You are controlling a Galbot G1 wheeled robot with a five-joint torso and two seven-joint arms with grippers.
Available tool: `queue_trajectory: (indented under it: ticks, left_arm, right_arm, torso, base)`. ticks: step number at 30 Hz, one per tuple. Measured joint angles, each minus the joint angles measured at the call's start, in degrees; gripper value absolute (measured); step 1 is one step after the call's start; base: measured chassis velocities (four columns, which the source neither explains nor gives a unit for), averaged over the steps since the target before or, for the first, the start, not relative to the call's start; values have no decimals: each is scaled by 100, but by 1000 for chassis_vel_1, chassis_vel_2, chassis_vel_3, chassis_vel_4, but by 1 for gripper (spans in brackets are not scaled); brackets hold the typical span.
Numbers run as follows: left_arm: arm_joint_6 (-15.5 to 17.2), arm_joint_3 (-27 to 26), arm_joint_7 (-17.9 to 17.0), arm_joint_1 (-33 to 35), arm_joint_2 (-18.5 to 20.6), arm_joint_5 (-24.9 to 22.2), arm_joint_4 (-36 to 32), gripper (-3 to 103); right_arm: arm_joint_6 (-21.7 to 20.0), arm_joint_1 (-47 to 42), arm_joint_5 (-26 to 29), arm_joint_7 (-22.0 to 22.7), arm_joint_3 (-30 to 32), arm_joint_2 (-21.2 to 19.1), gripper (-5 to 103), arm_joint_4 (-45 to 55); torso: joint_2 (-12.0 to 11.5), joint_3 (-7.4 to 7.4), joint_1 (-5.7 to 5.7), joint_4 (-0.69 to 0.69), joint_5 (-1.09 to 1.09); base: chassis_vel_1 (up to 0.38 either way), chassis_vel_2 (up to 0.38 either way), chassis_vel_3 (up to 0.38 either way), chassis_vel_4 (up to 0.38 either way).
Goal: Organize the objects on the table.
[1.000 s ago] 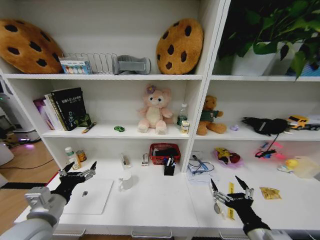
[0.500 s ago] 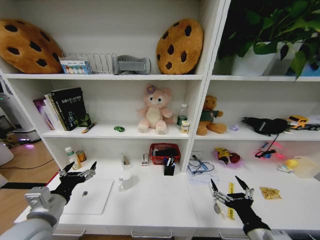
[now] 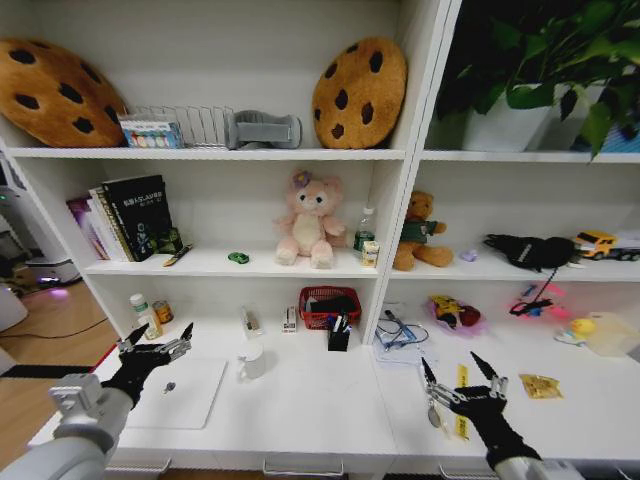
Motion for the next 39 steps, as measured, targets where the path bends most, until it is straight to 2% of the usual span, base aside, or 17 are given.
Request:
queue_trajectory:
  ticks: [26,39]
  left_arm:
    - [0,0,0,0,0,0,0,100]
    - [0,0,0,0,0,0,0,100]
  right_arm:
    - [-1,-1,0,1,0,0,100,0]
    - [-2,-1,1,1,1,-1,100,-1]
  torso:
    - [0,0,0,0,-1]
    - [1,0,1,0,2]
  base:
    - [-2,-2,2,2]
    - [-139,-190,132,187]
